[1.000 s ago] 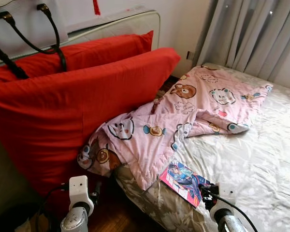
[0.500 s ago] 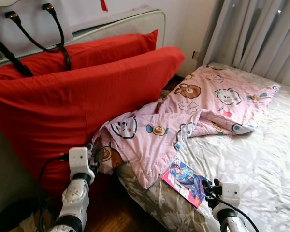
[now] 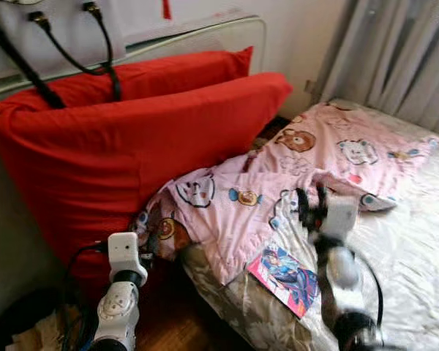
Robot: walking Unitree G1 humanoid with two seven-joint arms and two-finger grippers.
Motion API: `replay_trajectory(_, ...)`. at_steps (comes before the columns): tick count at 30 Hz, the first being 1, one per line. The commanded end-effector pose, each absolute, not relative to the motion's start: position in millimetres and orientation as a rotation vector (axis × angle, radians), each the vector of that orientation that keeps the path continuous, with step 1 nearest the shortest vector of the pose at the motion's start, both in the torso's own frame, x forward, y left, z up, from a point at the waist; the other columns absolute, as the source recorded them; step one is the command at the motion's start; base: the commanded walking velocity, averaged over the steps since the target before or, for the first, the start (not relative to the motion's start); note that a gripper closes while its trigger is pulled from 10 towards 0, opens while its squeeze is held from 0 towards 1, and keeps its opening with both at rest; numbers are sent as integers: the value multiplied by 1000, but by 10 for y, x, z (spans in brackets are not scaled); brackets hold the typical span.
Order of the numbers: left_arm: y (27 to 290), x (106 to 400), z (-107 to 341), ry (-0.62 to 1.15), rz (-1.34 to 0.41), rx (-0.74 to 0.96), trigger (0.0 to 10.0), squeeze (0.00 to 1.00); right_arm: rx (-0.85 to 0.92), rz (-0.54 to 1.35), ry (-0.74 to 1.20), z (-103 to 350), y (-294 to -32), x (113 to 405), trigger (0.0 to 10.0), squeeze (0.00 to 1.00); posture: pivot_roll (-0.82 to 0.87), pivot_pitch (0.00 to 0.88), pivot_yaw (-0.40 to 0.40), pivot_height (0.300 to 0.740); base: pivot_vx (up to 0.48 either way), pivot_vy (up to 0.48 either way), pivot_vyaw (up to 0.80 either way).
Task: Clean up the room
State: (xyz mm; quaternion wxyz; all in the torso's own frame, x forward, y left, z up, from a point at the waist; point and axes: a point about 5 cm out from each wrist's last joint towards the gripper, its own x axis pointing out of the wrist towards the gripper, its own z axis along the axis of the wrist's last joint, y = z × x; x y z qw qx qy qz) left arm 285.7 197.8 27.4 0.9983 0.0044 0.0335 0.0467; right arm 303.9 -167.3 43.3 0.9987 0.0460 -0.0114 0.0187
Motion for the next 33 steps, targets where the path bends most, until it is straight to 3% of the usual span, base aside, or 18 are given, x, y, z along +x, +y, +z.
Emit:
replay_trajectory(1, 1955, 2865, 295, 51, 90, 6, 10000, 0, 78, 40, -59, 544, -1688, 3123, 10000, 0, 35, 0, -43, 740, 0, 0, 0)
replay_trajectory(17, 1970, 2945, 348, 57, 89, -5, 10000, 0, 58, -25, 71, 397, -1744, 3097, 10000, 0, 42, 0, -56, 740, 0, 0, 0)
replay_trajectory(23, 1941, 2952, 332, 72, 73, -3, 10000, 0, 47, -33, 103, 338, -1765, 3060, 10000, 0, 39, 0, -52, 705, 0, 0, 0)
replay_trajectory(33, 1947, 2954, 324, 84, 66, -7, 10000, 0, 54, -41, 176, 218, -1761, 2994, 10000, 0, 44, 0, -53, 705, 0, 0, 0)
